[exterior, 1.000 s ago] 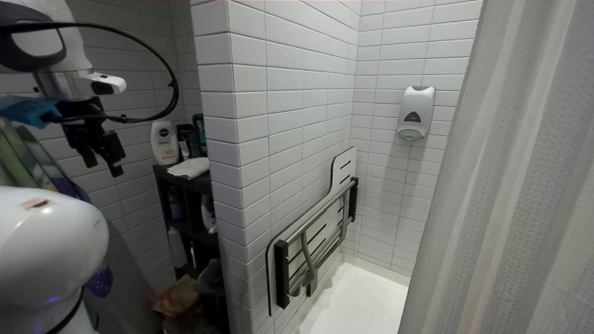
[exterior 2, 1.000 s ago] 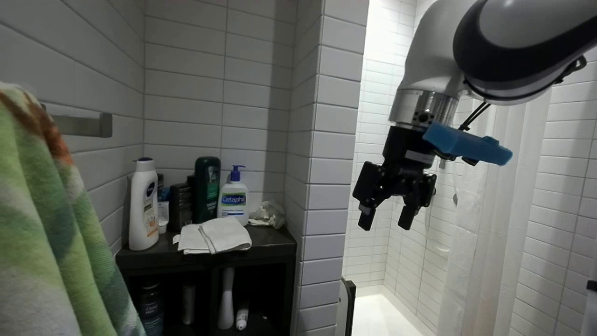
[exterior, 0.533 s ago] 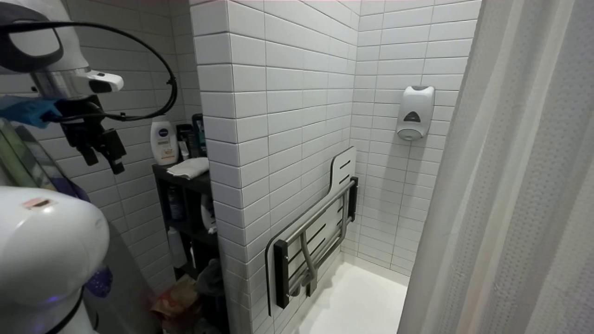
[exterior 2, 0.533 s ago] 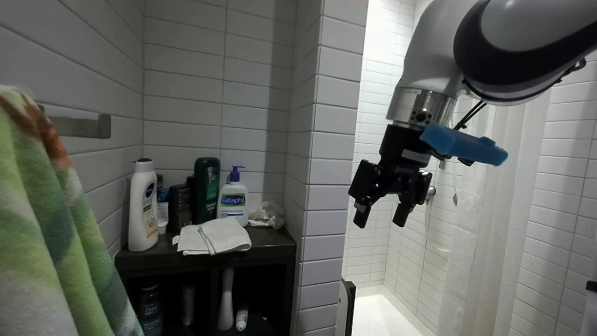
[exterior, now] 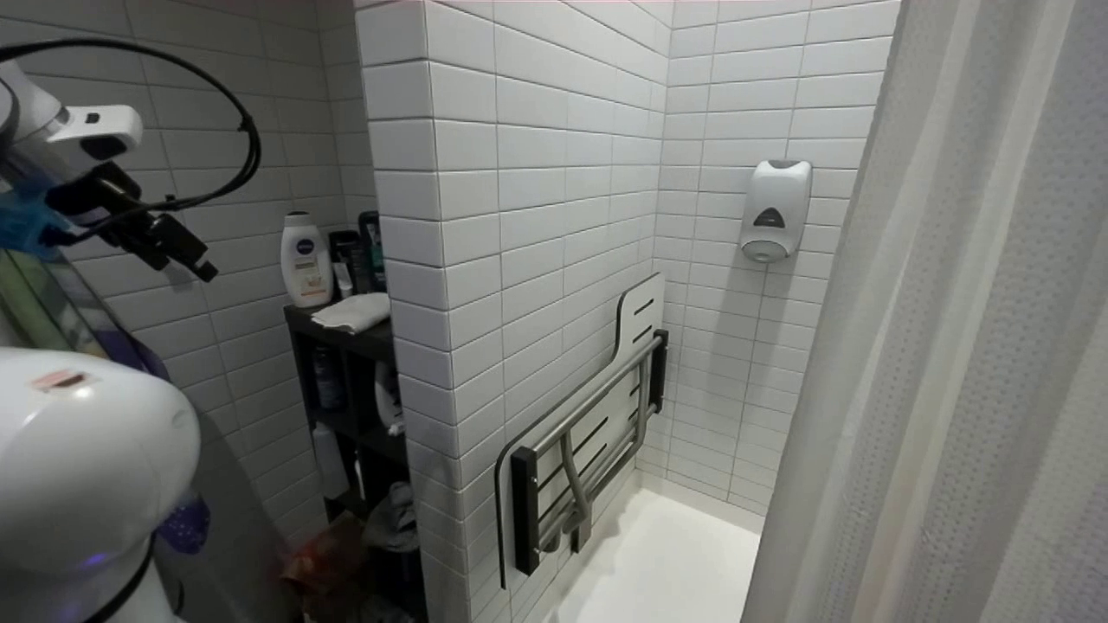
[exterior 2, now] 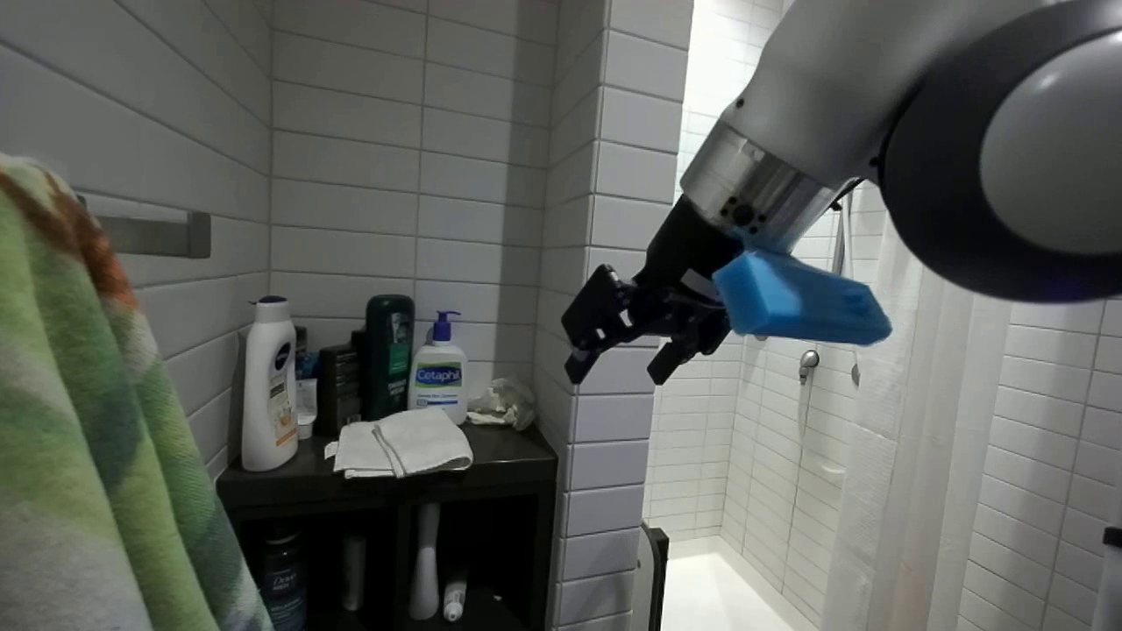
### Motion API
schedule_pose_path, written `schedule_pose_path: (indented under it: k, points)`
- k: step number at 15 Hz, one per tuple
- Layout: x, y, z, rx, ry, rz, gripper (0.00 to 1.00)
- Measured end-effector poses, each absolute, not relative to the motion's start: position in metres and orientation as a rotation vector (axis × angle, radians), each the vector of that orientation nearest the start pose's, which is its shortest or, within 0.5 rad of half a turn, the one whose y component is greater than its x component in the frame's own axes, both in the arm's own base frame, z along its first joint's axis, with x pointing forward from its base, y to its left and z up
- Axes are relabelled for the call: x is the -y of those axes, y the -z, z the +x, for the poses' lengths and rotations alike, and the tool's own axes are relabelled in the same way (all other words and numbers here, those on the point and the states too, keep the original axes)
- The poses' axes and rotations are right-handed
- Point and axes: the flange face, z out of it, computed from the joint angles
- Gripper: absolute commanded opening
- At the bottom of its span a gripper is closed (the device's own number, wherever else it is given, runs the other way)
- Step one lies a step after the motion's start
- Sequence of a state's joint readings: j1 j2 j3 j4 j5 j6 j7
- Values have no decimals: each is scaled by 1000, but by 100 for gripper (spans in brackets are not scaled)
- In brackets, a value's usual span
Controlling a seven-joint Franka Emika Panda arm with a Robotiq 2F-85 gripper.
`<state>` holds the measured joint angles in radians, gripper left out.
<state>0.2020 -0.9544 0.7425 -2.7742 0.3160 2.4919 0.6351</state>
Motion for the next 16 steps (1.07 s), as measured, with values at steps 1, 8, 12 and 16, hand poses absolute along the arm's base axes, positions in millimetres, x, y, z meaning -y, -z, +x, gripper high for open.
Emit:
schedule_pose_path:
  k: [1,8,12,16]
  points:
    - [-293,-462,211,29,1014,-2880,100]
    - [-330,-420,240,82,1297,-2782,100]
    - [-350,-403,276,101,1362,-2786,100]
    - [-372,-393,311,89,1353,-2811,100]
